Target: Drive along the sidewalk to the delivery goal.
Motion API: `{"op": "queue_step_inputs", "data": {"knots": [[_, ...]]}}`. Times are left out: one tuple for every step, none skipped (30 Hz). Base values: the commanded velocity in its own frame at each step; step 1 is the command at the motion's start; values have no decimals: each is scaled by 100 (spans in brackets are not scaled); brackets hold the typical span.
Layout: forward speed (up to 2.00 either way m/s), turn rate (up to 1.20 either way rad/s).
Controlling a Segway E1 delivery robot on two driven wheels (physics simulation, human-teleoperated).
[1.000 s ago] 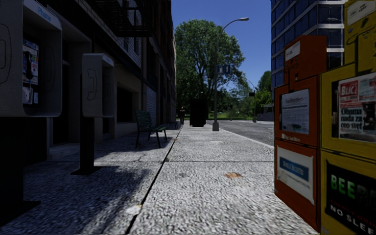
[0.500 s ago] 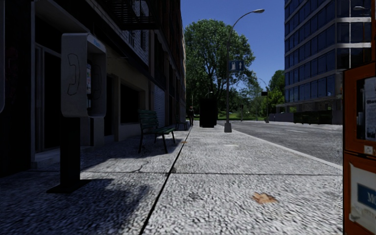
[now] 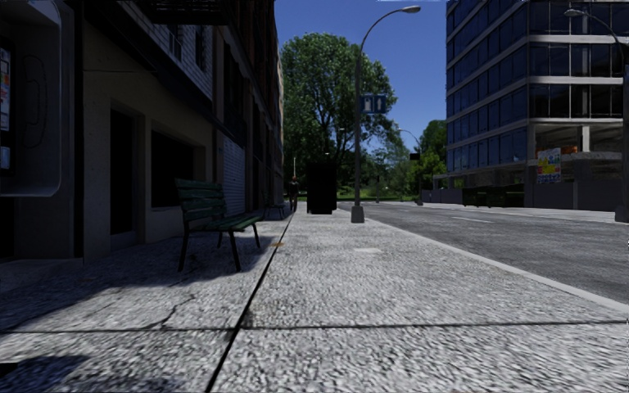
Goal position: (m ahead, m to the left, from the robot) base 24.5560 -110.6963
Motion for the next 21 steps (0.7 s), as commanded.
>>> {"op": "queue_step_inputs", "data": {"knots": [[174,-36],[188,-36],[200,-36],[200,-34],[200,-19],[200,-19],[200,-9],[200,-3],[200,0],[200,0],[200,0],[200,0],[200,0],[200,0],[200,0],[200,0],[200,0],[200,0],[200,0],[200,0],[200,0]]}}
